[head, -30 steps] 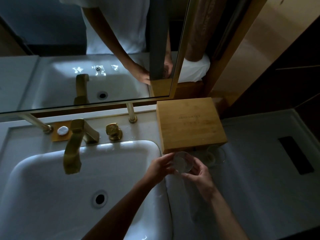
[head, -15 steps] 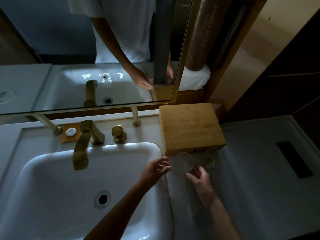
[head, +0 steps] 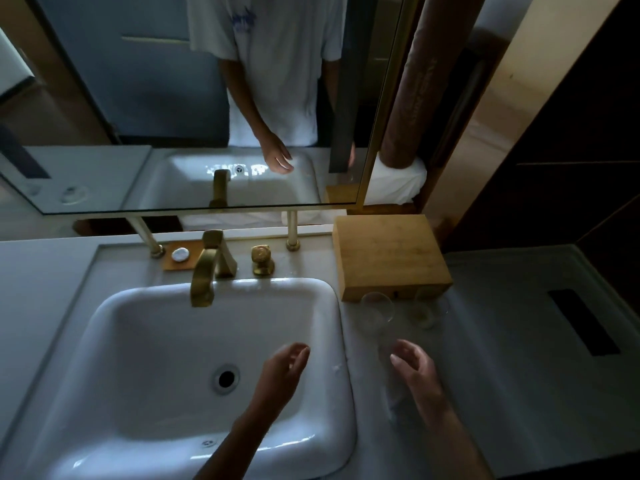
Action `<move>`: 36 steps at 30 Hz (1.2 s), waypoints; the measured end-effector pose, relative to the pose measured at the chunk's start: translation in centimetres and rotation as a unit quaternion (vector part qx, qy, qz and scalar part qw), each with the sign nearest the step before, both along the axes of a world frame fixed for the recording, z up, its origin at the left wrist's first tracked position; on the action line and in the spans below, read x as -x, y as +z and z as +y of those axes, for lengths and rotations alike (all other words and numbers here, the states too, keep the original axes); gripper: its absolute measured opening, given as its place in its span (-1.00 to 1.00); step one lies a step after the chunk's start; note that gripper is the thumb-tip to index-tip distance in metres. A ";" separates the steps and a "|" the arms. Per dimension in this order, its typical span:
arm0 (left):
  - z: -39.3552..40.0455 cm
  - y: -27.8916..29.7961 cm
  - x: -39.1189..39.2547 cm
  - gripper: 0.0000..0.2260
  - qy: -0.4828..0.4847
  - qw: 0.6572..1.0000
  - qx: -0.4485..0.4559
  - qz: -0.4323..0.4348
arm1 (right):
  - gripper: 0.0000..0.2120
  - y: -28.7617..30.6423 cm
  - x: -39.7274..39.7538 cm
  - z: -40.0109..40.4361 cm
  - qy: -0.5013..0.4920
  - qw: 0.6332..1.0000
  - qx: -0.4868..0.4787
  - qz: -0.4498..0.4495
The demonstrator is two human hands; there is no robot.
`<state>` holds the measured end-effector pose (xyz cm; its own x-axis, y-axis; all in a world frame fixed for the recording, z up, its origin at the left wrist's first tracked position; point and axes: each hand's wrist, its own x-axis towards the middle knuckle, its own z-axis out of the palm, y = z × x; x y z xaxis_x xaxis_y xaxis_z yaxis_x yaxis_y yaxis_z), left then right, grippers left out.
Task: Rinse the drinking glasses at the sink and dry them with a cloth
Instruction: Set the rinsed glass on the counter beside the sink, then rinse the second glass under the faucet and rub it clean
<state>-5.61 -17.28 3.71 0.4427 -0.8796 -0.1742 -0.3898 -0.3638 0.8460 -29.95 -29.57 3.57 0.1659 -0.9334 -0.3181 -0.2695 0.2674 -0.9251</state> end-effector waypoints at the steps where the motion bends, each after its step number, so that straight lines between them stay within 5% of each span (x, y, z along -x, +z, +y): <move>1: 1.0 -0.2 0.2 -0.91 -0.003 1.000 -0.004 -0.010 | -0.66 -0.2 0.2 0.4 -0.001 1.000 0.005 0.006; 5: 4.7 -1.5 1.8 -0.73 -0.014 0.997 -0.069 -0.043 | -0.68 -1.0 1.0 1.8 -0.009 1.000 0.010 0.026; 10: 8.4 -2.7 3.3 -0.14 -0.065 0.965 -0.184 -0.175 | -0.70 -1.3 2.0 2.7 -0.012 0.999 0.020 0.036; 15: 10.2 -4.4 3.9 -0.50 -0.148 0.897 -0.263 -0.322 | -0.71 -1.0 2.6 2.6 -0.012 0.998 0.035 0.060; 18: 10.5 -6.0 4.1 -0.64 -0.152 0.872 -0.233 -0.402 | -0.71 -0.8 2.9 2.0 -0.009 0.996 0.039 0.077; 26: 9.7 -4.7 5.0 -0.70 -0.100 0.892 -0.241 -0.370 | -0.64 -0.2 3.6 -1.7 -0.087 0.985 0.054 0.136; 36: 9.4 -4.4 5.2 -0.73 -0.065 0.910 -0.229 -0.338 | -0.23 -0.4 1.1 -6.8 -0.170 0.983 -0.006 0.071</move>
